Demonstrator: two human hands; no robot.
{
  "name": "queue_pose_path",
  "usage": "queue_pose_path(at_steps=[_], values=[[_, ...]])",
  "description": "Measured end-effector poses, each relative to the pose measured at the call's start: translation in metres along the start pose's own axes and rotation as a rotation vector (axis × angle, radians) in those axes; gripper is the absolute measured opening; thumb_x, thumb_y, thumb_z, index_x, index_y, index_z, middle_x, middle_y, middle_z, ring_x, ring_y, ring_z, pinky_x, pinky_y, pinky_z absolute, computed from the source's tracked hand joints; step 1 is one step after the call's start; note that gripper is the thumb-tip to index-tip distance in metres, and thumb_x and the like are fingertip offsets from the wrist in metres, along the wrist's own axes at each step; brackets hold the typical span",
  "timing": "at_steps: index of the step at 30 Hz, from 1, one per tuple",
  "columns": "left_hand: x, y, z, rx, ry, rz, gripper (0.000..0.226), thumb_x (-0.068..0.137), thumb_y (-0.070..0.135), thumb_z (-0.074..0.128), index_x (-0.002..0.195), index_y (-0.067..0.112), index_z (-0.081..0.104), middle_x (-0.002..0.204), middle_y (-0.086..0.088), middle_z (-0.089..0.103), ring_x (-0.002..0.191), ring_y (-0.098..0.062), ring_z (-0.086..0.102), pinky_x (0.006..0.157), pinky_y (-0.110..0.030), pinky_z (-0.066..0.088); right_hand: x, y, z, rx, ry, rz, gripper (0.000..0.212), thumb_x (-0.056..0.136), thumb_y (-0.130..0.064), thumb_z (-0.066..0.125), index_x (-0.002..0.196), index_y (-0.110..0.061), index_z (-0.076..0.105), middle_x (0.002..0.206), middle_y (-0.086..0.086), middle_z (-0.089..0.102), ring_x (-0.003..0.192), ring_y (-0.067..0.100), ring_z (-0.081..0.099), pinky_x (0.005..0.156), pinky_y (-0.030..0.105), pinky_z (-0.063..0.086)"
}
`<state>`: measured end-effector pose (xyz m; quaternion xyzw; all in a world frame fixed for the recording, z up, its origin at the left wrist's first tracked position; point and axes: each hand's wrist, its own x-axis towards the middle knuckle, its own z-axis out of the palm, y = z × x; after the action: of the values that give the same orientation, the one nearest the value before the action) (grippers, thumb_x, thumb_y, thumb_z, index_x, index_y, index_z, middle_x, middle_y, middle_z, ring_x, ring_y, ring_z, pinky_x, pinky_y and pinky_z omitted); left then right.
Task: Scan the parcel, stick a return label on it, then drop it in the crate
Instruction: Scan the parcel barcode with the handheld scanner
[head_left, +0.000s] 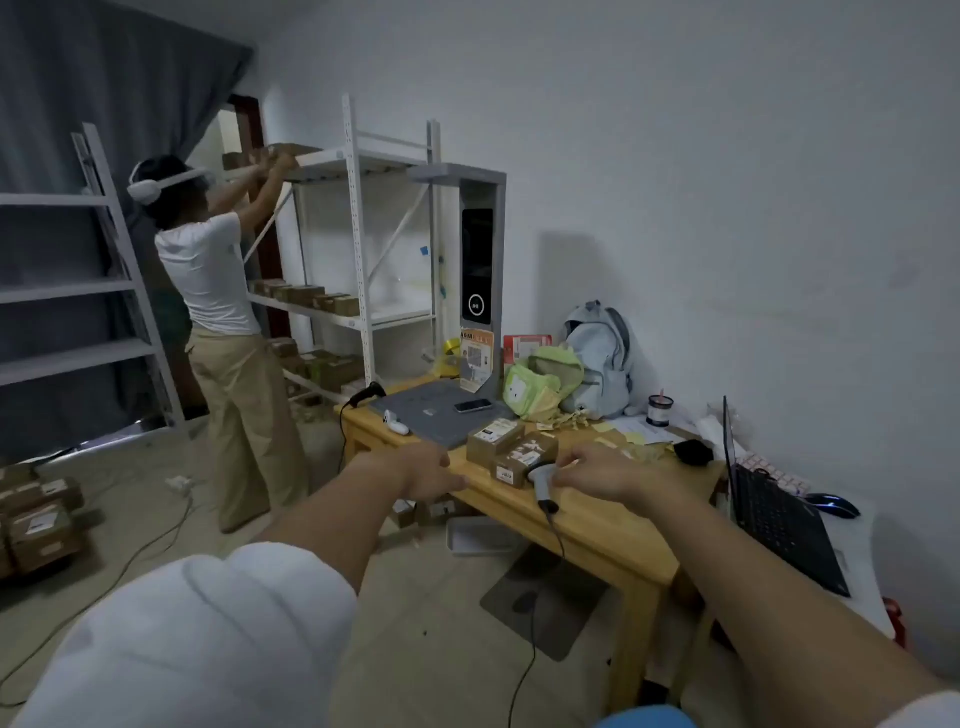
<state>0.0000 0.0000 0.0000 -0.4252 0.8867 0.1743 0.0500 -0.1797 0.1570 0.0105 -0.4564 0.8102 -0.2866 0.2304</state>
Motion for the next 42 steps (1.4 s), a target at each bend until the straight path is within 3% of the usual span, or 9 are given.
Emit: queue_pose_path(at_steps=[6, 10, 13, 16, 19, 25, 30, 36, 42], values=[[0.043, -0.026, -0.01, -0.095, -0.013, -0.016, 0.08, 0.087, 0.057, 0.05, 0.15, 0.015, 0.022, 0.156, -0.009, 0.032, 0.139, -0.029, 0.037, 0.112, -0.043, 0.035, 0.054, -0.012, 0.007, 0.046, 0.037, 0.012, 0.028, 0.078, -0.021, 0.068, 0.104, -0.013, 0.06, 0.112, 0.005, 0.053, 0.103, 0.023, 0.05, 0.078, 0.032, 0.043], [0.084, -0.047, -0.027, -0.097, 0.026, 0.022, 0.078, 0.09, 0.054, 0.048, 0.15, 0.013, 0.021, 0.155, -0.012, 0.033, 0.138, -0.03, 0.038, 0.111, -0.041, 0.036, 0.098, -0.03, 0.015, 0.086, 0.029, 0.01, 0.035, 0.08, -0.018, 0.067, 0.112, -0.008, 0.058, 0.103, 0.004, 0.055, 0.084, 0.013, 0.051, 0.06, 0.024, 0.041], [0.115, -0.067, -0.046, -0.088, 0.039, 0.034, 0.075, 0.09, 0.053, 0.048, 0.15, 0.013, 0.024, 0.156, -0.01, 0.031, 0.139, -0.028, 0.037, 0.112, -0.04, 0.034, 0.136, -0.044, 0.023, 0.111, 0.042, 0.016, 0.027, 0.086, -0.018, 0.061, 0.11, -0.005, 0.058, 0.089, 0.001, 0.053, 0.074, 0.007, 0.049, 0.064, 0.023, 0.043], [0.147, -0.091, -0.066, -0.078, 0.026, 0.076, 0.075, 0.09, 0.056, 0.046, 0.148, 0.013, 0.028, 0.155, -0.009, 0.033, 0.137, -0.03, 0.04, 0.112, -0.044, 0.034, 0.174, -0.059, 0.03, 0.129, 0.071, 0.029, 0.029, 0.085, -0.021, 0.064, 0.11, -0.009, 0.055, 0.104, 0.006, 0.053, 0.097, 0.02, 0.055, 0.087, 0.036, 0.047], [0.179, -0.113, -0.081, -0.068, 0.025, 0.094, 0.069, 0.091, 0.054, 0.045, 0.141, 0.006, 0.038, 0.148, -0.016, 0.041, 0.132, -0.036, 0.043, 0.108, -0.046, 0.036, 0.209, -0.066, 0.04, 0.153, 0.112, 0.046, 0.039, 0.084, -0.021, 0.064, 0.118, -0.009, 0.052, 0.115, 0.007, 0.053, 0.109, 0.025, 0.052, 0.091, 0.037, 0.045], [0.236, -0.129, -0.087, -0.095, -0.002, 0.123, 0.068, 0.093, 0.049, 0.046, 0.144, 0.007, 0.033, 0.153, -0.013, 0.036, 0.136, -0.032, 0.039, 0.109, -0.041, 0.034, 0.255, -0.068, 0.05, 0.151, 0.168, 0.089, 0.012, 0.089, -0.016, 0.058, 0.1, -0.011, 0.058, 0.09, -0.002, 0.051, 0.093, 0.019, 0.049, 0.079, 0.029, 0.041], [0.28, -0.127, -0.088, -0.098, -0.029, 0.161, 0.07, 0.094, 0.048, 0.047, 0.149, 0.011, 0.025, 0.154, -0.01, 0.035, 0.138, -0.028, 0.038, 0.108, -0.035, 0.034, 0.304, -0.058, 0.05, 0.17, 0.198, 0.129, 0.033, 0.085, -0.02, 0.061, 0.117, -0.011, 0.055, 0.087, -0.005, 0.053, 0.079, 0.012, 0.054, 0.077, 0.033, 0.047], [0.342, -0.133, -0.094, -0.086, -0.041, 0.154, 0.068, 0.093, 0.046, 0.05, 0.148, 0.012, 0.028, 0.15, -0.009, 0.04, 0.134, -0.027, 0.042, 0.104, -0.034, 0.037, 0.375, -0.042, 0.051, 0.21, 0.219, 0.161, 0.031, 0.084, -0.02, 0.062, 0.112, -0.009, 0.057, 0.103, 0.007, 0.058, 0.082, 0.016, 0.054, 0.062, 0.026, 0.044], [0.423, -0.134, -0.117, -0.028, -0.039, 0.131, 0.067, 0.094, 0.044, 0.049, 0.148, 0.012, 0.026, 0.153, -0.009, 0.036, 0.135, -0.027, 0.042, 0.103, -0.034, 0.037, 0.466, -0.019, 0.04, 0.254, 0.231, 0.191, 0.025, 0.084, -0.019, 0.063, 0.107, -0.01, 0.06, 0.101, 0.009, 0.062, 0.071, 0.01, 0.053, 0.061, 0.025, 0.043]])
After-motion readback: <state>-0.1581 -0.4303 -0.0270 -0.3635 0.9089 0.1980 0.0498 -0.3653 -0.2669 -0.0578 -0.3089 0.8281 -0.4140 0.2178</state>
